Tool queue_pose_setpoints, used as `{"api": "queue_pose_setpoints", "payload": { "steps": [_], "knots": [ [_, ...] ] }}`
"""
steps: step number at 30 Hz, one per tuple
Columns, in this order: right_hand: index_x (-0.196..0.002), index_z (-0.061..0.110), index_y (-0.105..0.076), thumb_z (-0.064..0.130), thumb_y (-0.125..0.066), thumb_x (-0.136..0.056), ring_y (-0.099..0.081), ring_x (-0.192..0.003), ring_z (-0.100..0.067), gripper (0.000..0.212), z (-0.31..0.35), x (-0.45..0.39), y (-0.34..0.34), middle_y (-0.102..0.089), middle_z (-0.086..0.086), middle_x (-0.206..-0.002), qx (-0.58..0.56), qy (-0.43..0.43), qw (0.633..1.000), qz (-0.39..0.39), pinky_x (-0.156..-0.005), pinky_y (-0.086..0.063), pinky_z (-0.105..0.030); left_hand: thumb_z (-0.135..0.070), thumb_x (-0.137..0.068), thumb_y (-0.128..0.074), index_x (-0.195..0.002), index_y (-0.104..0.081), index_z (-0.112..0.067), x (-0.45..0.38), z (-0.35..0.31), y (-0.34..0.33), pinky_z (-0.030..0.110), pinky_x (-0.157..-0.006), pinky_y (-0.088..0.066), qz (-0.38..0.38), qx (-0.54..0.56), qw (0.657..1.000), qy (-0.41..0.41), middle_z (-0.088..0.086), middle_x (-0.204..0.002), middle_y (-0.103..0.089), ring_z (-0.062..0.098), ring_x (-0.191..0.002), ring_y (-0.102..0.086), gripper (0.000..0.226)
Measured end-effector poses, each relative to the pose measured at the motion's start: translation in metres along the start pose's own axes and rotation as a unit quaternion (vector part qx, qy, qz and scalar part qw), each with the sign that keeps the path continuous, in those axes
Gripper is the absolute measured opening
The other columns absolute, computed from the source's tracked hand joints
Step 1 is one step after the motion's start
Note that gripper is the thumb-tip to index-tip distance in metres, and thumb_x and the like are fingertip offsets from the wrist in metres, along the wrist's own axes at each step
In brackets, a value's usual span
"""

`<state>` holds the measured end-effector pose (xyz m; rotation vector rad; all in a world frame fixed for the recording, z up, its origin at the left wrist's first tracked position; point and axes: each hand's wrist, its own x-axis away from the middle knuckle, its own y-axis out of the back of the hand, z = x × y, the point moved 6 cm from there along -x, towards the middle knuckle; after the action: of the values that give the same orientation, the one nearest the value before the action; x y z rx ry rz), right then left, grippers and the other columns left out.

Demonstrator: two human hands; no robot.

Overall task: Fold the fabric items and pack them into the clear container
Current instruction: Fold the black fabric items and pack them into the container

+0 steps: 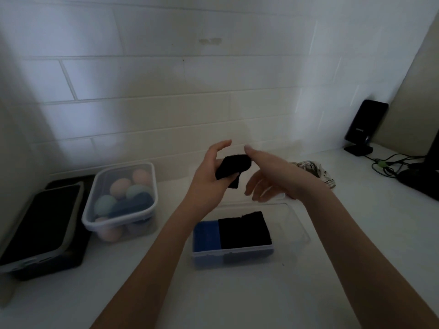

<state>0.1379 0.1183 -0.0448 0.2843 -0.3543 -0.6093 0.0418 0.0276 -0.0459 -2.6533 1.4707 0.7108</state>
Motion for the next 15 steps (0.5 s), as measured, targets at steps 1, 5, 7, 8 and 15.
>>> {"api": "queue_pose_setpoints", "payload": {
  "steps": [1,5,7,8,15],
  "knots": [
    [-0.099,0.027,-0.052,0.066,-0.031,-0.089,-0.062,-0.052,-0.021,0.045,-0.001,0.000,-0.004,-0.069,-0.016,-0.074,-0.019,-0.008,1.000,0.022,-0.050,-0.049,-0.024,0.002,-0.085,-0.059,-0.125,-0.046,-0.025,0.000,-0.004,0.001,0.013,-0.070,-0.051,0.000,-0.015,1.000,-0.017,-0.002,-0.087,-0.067,0.006,-0.078,-0.064,0.050],
    [-0.105,0.019,-0.057,0.063,-0.034,-0.090,-0.063,-0.053,-0.016,0.053,0.007,0.000,-0.010,-0.070,-0.014,-0.077,-0.093,0.025,0.991,0.094,-0.043,-0.040,-0.019,0.009,-0.077,-0.062,-0.102,-0.060,-0.027,0.004,-0.021,0.000,0.013,-0.072,-0.050,0.006,-0.045,0.996,-0.077,-0.007,-0.094,-0.068,0.008,-0.086,-0.067,0.044],
    [-0.109,0.016,-0.059,0.057,-0.040,-0.091,-0.064,-0.063,-0.015,0.048,0.009,0.001,-0.011,-0.069,-0.012,-0.084,-0.093,0.046,0.988,0.112,-0.051,-0.044,-0.020,0.006,-0.069,-0.065,-0.092,-0.061,-0.036,0.006,-0.026,0.002,0.011,-0.072,-0.048,-0.015,-0.065,0.993,-0.094,-0.004,-0.092,-0.066,0.014,-0.084,-0.066,0.048],
    [-0.113,0.015,-0.059,0.053,-0.045,-0.090,-0.065,-0.067,-0.014,0.046,0.009,0.002,-0.011,-0.068,-0.010,-0.089,-0.090,0.054,0.987,0.118,-0.055,-0.046,-0.021,0.002,-0.065,-0.066,-0.088,-0.059,-0.042,0.005,-0.027,0.005,0.011,-0.074,-0.047,-0.033,-0.088,0.990,-0.101,-0.001,-0.091,-0.066,0.015,-0.085,-0.065,0.050],
    [-0.123,0.019,-0.055,0.035,-0.064,-0.082,-0.062,-0.080,-0.012,0.045,0.011,0.007,-0.013,-0.059,-0.002,-0.100,-0.151,0.084,0.970,0.173,-0.068,-0.051,-0.025,-0.014,-0.059,-0.076,-0.086,-0.061,-0.029,0.008,-0.038,0.007,0.006,-0.073,-0.037,-0.050,-0.150,0.973,-0.170,-0.016,-0.086,-0.058,-0.002,-0.082,-0.052,0.034]
  ]
}}
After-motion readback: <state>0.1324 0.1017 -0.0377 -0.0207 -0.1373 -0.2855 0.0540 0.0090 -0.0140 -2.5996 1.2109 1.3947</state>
